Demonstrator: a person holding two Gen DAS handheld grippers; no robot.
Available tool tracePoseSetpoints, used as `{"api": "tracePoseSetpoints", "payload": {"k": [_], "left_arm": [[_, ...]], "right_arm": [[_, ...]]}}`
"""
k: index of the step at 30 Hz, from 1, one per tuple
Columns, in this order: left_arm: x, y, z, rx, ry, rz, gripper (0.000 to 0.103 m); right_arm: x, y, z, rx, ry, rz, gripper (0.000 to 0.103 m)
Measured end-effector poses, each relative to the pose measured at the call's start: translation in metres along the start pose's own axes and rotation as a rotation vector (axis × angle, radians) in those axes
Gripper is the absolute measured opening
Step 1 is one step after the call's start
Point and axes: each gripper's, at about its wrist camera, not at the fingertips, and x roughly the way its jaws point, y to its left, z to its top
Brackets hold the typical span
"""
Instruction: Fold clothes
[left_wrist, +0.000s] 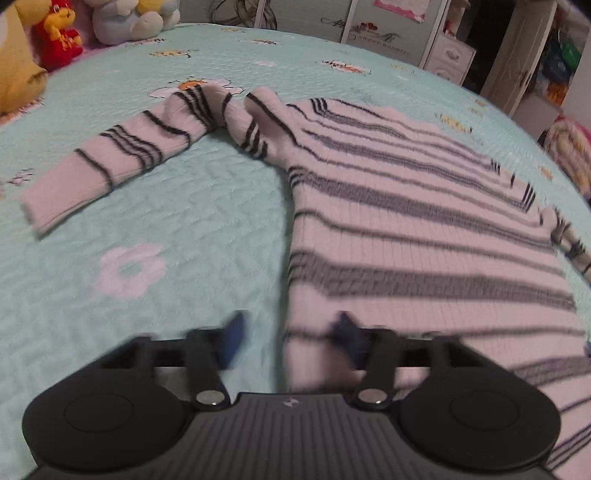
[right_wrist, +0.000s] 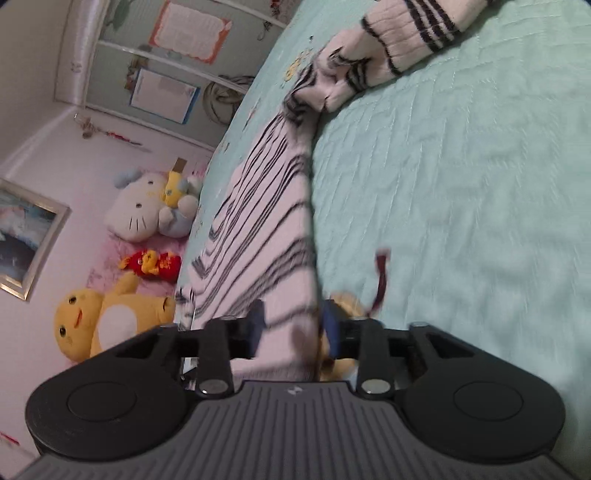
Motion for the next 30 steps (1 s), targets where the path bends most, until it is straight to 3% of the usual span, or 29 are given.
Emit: {"api": "tracePoseSetpoints", "payload": {"k": [2,8,10,11,12,13,14,20,24,28,30], "left_arm": [[-0.008,-0.001,-0.016,0.002,0.007,0.01,0.082],[-0.016,-0.014,-0.041,0.021,-0.031,0.077,0.082],[-0.013,-0.018,-0.04,0.015,-0.021,0.101,0.08],[-0.013,-0.02,-0.039,0.016,-0.016,0.113,0.075],[-0.014,-0.022,-0.038,0.016,-0.014,0.111,0.057],[-0.015,-0.023,-0.036,0.015,-0.011,0.109,0.026],[-0.016,-0.024,-0.035,0.016,-0.001,0.115,0.008],[-0.021,-0.027,-0.039,0.074,0.01,0.171,0.011],[-0.026,-0.02,-0.04,-0.003,-0.004,0.186,0.037],[-0.044,-0.02,-0.047,-0.027,0.037,0.202,0.069],[-0.051,-0.022,-0.058,-0.003,0.047,0.191,0.069]], "right_arm": [[-0.004,0.008,-0.017,-0.049,0.051,-0.006,0.041],[-0.005,0.009,-0.026,-0.055,0.032,-0.057,0.037],[-0.005,0.01,-0.029,-0.058,0.026,-0.073,0.023],[-0.006,0.01,-0.031,-0.059,0.023,-0.082,0.006],[-0.006,0.01,-0.032,-0.06,0.02,-0.09,0.006],[-0.006,0.01,-0.034,-0.061,0.017,-0.099,0.006],[-0.006,0.01,-0.036,-0.062,0.014,-0.107,0.005],[-0.012,0.006,-0.04,-0.054,-0.002,-0.131,0.004],[-0.014,0.008,-0.042,-0.052,-0.004,-0.136,0.006],[-0.026,0.014,-0.052,-0.059,0.014,-0.13,0.018],[-0.034,0.018,-0.064,-0.089,0.037,-0.138,0.019]]}}
